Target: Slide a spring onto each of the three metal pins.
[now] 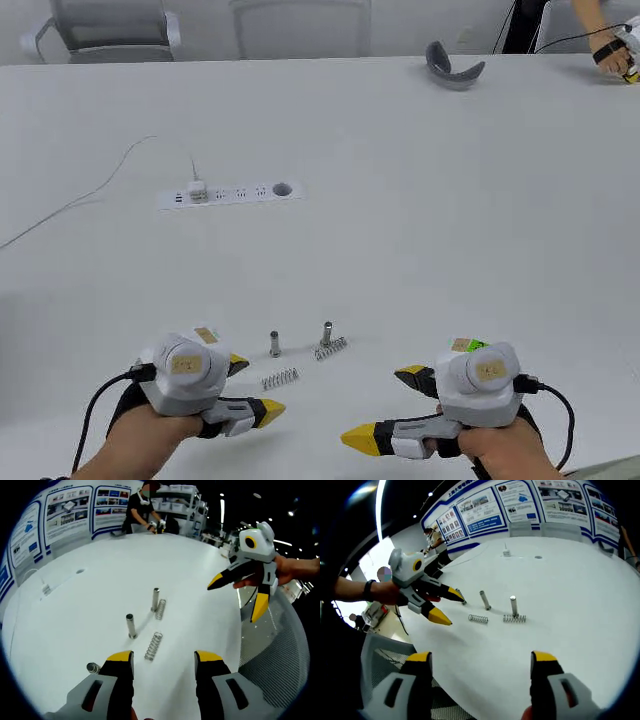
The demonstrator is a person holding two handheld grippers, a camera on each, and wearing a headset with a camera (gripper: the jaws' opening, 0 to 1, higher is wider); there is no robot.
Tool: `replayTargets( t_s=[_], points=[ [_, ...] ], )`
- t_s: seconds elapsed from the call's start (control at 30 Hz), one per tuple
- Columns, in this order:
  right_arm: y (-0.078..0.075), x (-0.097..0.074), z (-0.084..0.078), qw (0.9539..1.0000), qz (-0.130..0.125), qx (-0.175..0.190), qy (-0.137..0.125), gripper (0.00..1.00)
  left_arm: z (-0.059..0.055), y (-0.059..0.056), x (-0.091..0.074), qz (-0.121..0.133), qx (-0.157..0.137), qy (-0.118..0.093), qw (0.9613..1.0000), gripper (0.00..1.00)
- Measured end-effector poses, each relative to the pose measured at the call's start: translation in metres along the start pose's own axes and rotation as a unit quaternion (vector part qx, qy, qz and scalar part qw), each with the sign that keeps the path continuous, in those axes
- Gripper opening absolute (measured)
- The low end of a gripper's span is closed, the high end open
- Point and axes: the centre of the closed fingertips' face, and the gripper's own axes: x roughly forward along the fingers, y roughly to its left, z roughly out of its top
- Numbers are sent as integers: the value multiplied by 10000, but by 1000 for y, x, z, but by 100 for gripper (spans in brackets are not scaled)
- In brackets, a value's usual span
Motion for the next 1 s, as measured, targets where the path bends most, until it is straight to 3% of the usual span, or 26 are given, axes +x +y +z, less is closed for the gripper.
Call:
replayTargets(
  t_s=[0.17, 0.77, 0.8, 1.0],
  points=[
    [0, -1, -2, 10000, -5, 40, 10, 82, -1, 7, 10, 58, -255, 0, 9997, 43],
    [2, 0, -7, 9999, 59, 82, 74, 83, -24, 9, 43, 185, -380, 401, 9983, 25],
    [2, -1, -7, 9999, 56, 81, 75, 83, -21, 12, 45, 266, -391, 276, 9985, 23],
    [2, -1, -8, 9999, 61, 110, 79, 83, -22, 12, 46, 310, -403, 315, 9982, 17]
  ],
)
